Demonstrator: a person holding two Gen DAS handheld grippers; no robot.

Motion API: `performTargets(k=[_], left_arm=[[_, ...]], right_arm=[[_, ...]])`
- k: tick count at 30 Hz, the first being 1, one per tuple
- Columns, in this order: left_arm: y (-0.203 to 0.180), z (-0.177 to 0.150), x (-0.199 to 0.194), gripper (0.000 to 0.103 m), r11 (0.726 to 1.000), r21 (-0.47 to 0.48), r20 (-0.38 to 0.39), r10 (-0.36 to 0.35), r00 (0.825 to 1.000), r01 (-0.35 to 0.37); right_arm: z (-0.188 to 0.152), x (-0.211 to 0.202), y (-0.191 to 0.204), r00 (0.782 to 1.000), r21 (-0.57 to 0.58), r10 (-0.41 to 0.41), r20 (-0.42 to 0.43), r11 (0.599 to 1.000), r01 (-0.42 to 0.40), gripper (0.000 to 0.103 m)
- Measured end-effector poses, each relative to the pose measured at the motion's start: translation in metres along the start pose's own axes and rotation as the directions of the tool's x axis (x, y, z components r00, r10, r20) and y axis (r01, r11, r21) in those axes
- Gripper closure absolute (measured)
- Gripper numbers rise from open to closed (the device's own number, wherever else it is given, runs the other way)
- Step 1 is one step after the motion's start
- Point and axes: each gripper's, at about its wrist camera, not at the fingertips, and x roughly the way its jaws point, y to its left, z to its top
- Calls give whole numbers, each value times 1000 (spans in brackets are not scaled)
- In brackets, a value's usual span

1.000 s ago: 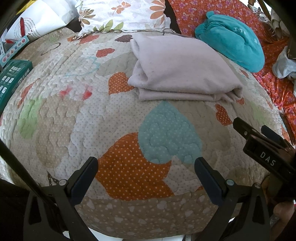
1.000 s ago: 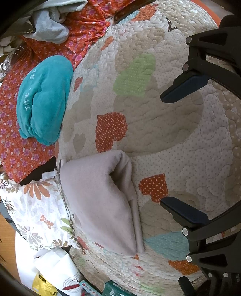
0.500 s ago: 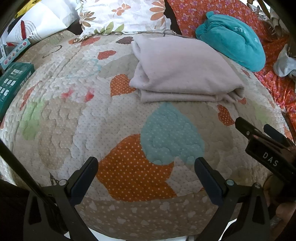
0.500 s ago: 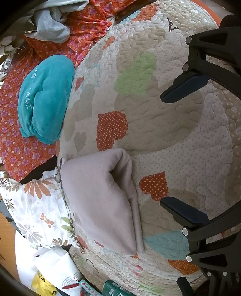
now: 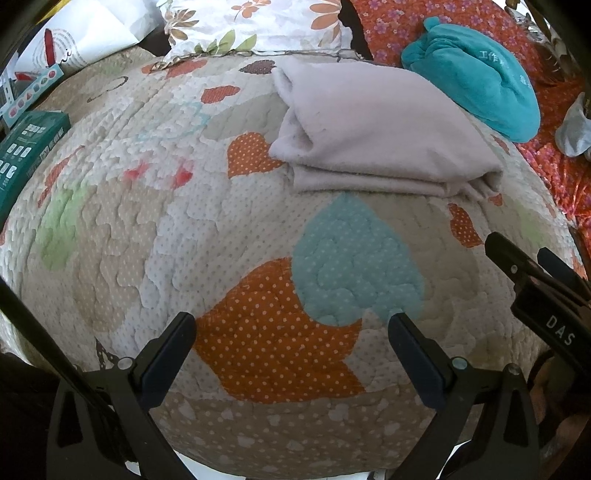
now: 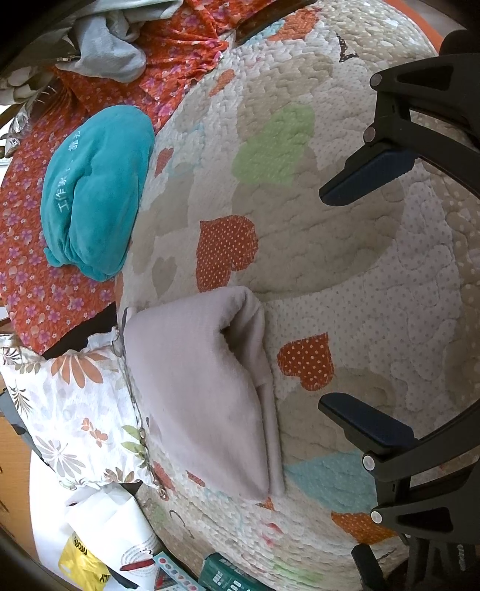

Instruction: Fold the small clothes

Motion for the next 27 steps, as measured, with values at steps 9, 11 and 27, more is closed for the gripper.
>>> performTargets(k=[9, 11, 27], left_arm=[[2, 0, 1, 0, 1000, -9, -7, 2, 1000, -2], [4, 0, 1, 0, 1000, -12, -8, 3, 1000, -3], [8, 3, 1, 0, 999, -34, -12, -21, 1000, 21]], right_arm=[[-4, -5, 7, 1000, -17, -3, 8, 1000, 3, 0], [-4, -5, 7, 1000, -18, -3, 11, 1000, 4, 0], [-11, -15, 19, 1000, -41, -14, 6, 999, 14, 0]])
